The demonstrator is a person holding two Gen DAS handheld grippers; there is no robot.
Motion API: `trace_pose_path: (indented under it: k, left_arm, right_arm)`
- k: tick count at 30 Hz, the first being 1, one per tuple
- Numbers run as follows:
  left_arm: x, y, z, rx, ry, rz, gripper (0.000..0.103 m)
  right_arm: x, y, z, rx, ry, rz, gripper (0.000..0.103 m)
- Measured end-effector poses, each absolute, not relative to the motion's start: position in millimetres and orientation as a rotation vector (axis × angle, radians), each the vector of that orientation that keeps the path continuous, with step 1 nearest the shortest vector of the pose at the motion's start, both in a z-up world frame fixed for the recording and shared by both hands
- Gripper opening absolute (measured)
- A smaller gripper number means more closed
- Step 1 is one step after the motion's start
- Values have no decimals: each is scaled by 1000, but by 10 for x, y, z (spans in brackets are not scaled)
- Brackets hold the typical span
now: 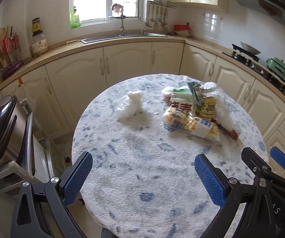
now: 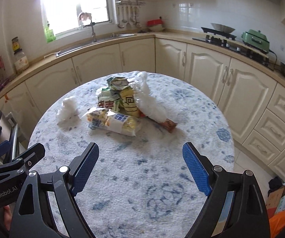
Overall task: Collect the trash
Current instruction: 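Grasp the crumpled white plastic bag with the left tool while the right tool grasps the snack stick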
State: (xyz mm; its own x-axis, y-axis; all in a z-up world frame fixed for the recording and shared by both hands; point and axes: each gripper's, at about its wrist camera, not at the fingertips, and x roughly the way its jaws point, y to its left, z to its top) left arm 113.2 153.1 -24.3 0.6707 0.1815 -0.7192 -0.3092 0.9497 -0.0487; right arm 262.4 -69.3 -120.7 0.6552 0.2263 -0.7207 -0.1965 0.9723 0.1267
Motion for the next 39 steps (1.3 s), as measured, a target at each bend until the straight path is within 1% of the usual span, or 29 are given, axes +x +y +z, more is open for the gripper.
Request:
trace_pose_path:
  k: [7, 11, 18, 19, 21, 25, 26, 27, 28, 32, 34, 36, 38, 39]
  left_arm:
    - [1386, 1926, -412, -216, 842, 325, 101]
    - [1613, 2145, -557, -236, 882, 351, 101]
    - [2071, 2488, -777, -258, 941, 352, 101]
    - [2170, 2528, -814, -256, 944, 349, 101]
    - [2335, 2605, -905, -250, 955, 346, 101]
    - [2705, 2689, -1028, -248, 987, 303, 101]
    - [2803, 2706, -1066, -248, 998, 286, 101]
    - [2901, 2720, -1108, -245, 1009, 272, 101]
    - [2985, 2742, -1165, -240, 1018, 263, 101]
    - [3333, 2810, -1332, -215, 1039, 258, 101]
    - [3472, 2836, -1404, -217, 1035, 246, 101]
    - [3561, 2866, -1433, -215, 998, 221, 92]
    - [3544, 2849, -1430, -200, 938, 232, 38]
    - [3539, 2848, -1442, -193, 940, 245, 39]
  right_arm:
    - [2966, -246, -1318, -97, 846, 314, 88]
    - [3216, -17, -1431, -151, 893, 405, 88]
    - [3691, 340, -1855, -267, 1022, 488, 88]
    - [3737, 377, -1904, -293, 1021, 480, 90]
    - [3800, 426, -1952, -347, 996, 447, 88]
    - [3972, 405, -2094, -297, 1044, 443, 84]
    - [3957, 411, -2093, -314, 1018, 433, 80]
    - [3932, 426, -2097, -327, 1011, 433, 74]
    - [3940, 416, -2106, -296, 1035, 458, 59]
    - [4060, 271, -2108, -156, 1096, 472, 52]
    - [4092, 217, -2111, -122, 1111, 487, 51]
    - [4089, 191, -2097, -103, 1118, 491, 50]
    - [4091, 165, -2089, -93, 1121, 489, 48]
    - [4104, 132, -2079, -77, 1123, 482, 48]
